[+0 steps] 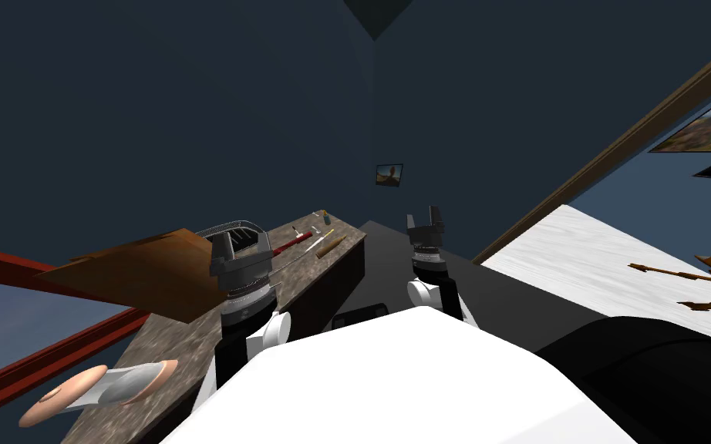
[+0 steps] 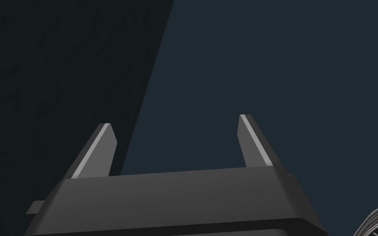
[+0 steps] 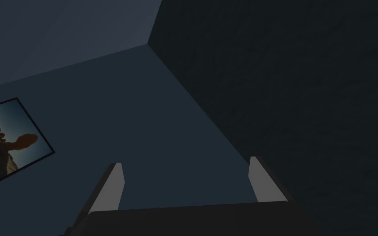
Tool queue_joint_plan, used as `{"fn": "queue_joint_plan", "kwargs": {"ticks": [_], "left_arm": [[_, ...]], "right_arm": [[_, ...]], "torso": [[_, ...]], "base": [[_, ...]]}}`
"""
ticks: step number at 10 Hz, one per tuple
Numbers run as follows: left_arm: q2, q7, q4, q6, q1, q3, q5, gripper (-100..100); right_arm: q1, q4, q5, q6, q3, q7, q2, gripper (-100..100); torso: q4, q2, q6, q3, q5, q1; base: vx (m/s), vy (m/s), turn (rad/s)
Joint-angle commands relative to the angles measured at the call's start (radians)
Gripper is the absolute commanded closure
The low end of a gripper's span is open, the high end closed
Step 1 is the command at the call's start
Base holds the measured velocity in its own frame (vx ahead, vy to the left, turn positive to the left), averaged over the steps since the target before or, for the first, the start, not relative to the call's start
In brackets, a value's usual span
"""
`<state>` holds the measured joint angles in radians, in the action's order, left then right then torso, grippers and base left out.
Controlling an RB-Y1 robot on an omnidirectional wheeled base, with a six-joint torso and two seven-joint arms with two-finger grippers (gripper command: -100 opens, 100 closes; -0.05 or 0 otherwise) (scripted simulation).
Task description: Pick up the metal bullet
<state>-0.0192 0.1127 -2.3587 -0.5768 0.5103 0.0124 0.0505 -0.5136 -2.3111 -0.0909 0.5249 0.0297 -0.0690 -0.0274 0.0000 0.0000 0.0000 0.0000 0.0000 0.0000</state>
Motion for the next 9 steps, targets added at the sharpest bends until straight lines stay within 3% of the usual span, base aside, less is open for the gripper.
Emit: {"fn": "queue_joint_plan", "kwargs": {"ticks": [1,5,6,8,9], "left_arm": [[-0.028,0.0,0.003,0.019,-0.002,-0.009,-0.011,-100],[-0.118,0.001,0.014,0.114,-0.014,-0.062,-0.074,-100],[-0.118,0.001,0.014,0.121,-0.014,-0.062,-0.074,-100],[-0.165,0.001,0.022,0.181,-0.024,-0.102,-0.12,-100],[-0.165,0.001,0.022,0.197,-0.024,-0.102,-0.12,-100]], "right_arm": [[0.0,0.0,0.0,0.0,0.0,0.0,0.0,0],[0.0,0.0,0.0,0.0,0.0,0.0,0.0,0],[0.0,0.0,0.0,0.0,0.0,0.0,0.0,0],[0.0,0.0,0.0,0.0,0.0,0.0,0.0,0],[0.0,0.0,0.0,0.0,0.0,0.0,0.0,0]], "torso": [[0.0,0.0,0.0,0.0,0.0,0.0],[0.0,-0.002,0.0,-0.001,-0.001,-0.006],[0.0,-0.002,0.0,-0.001,-0.002,-0.008],[0.0,0.0,0.0,0.0,-0.001,-0.005],[0.0,0.0,0.0,0.0,-0.002,-0.007]], "base": [[0.0,-0.023,-0.021],[0.019,-0.087,-0.042],[0.006,-0.09,-0.004],[-0.004,-0.098,-0.061],[0.003,-0.1,-0.018]]}}
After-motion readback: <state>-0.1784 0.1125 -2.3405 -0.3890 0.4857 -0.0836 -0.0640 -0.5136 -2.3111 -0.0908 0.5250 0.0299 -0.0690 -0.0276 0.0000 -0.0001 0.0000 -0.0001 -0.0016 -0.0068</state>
